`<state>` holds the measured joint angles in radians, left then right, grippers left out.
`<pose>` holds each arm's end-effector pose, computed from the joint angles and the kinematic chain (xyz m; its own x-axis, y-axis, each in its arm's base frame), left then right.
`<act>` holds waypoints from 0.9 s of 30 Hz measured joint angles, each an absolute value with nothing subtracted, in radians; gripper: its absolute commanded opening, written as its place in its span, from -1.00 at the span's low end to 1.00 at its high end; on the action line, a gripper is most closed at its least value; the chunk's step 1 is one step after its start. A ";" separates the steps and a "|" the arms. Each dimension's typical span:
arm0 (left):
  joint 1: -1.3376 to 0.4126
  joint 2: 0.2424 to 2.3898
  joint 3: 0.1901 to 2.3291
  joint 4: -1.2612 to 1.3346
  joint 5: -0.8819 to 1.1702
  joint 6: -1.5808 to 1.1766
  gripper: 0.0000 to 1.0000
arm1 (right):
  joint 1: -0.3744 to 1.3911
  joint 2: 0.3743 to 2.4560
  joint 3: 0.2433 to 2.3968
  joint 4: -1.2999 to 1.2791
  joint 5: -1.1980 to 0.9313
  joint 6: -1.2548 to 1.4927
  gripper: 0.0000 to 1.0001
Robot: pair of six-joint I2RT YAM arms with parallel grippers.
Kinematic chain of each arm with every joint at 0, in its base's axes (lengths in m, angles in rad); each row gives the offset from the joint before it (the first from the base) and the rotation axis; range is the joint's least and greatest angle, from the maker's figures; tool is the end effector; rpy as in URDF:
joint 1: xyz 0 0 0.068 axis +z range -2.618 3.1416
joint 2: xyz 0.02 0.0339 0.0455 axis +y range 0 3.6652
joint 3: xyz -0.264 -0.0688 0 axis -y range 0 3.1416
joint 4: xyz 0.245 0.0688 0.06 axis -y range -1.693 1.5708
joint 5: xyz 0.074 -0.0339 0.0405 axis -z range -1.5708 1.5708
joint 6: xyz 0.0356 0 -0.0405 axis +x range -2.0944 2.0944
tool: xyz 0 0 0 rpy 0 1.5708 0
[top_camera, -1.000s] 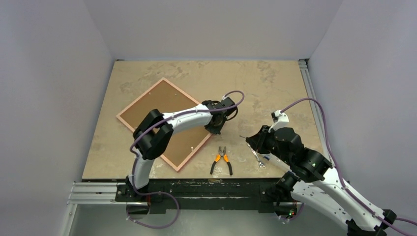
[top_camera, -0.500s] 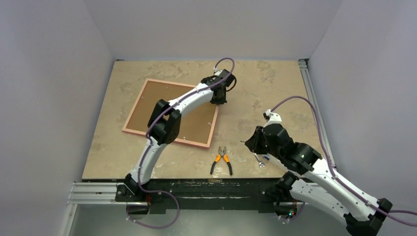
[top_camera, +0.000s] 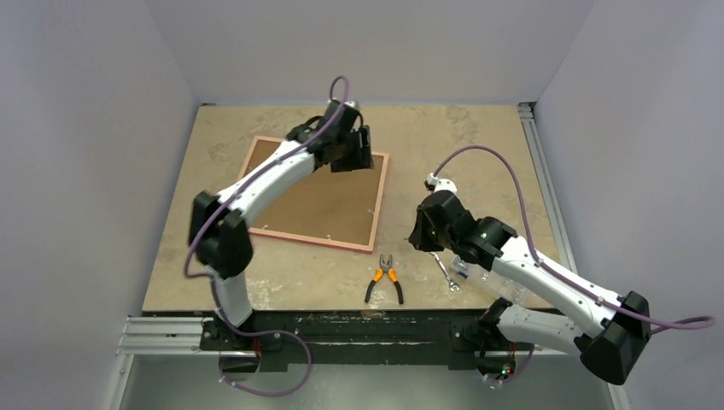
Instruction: Take the photo out of the frame
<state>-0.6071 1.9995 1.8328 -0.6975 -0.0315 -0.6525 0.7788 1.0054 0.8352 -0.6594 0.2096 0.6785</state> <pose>0.3722 -0.2572 0.2888 -0.8324 -0.1607 -0.5304 0.0604 0.9250 -0.3752 0.1502 0.1378 0.2738 -0.7772 0.0955 -0.6220 -0.1275 0.9440 0.3043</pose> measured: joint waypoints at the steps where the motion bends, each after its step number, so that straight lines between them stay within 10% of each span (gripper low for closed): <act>1: -0.600 1.899 1.747 -0.692 -0.017 -0.653 0.16 | 0.779 1.033 0.855 -0.657 0.210 0.669 -1.00; 10: -0.464 1.218 1.076 -0.609 0.132 -0.709 0.13 | 0.779 1.383 1.139 -0.628 0.210 0.564 -1.00; 27: -0.359 1.425 0.877 -0.550 0.319 -0.841 0.01 | 0.779 1.946 1.665 -0.808 0.253 0.395 -1.00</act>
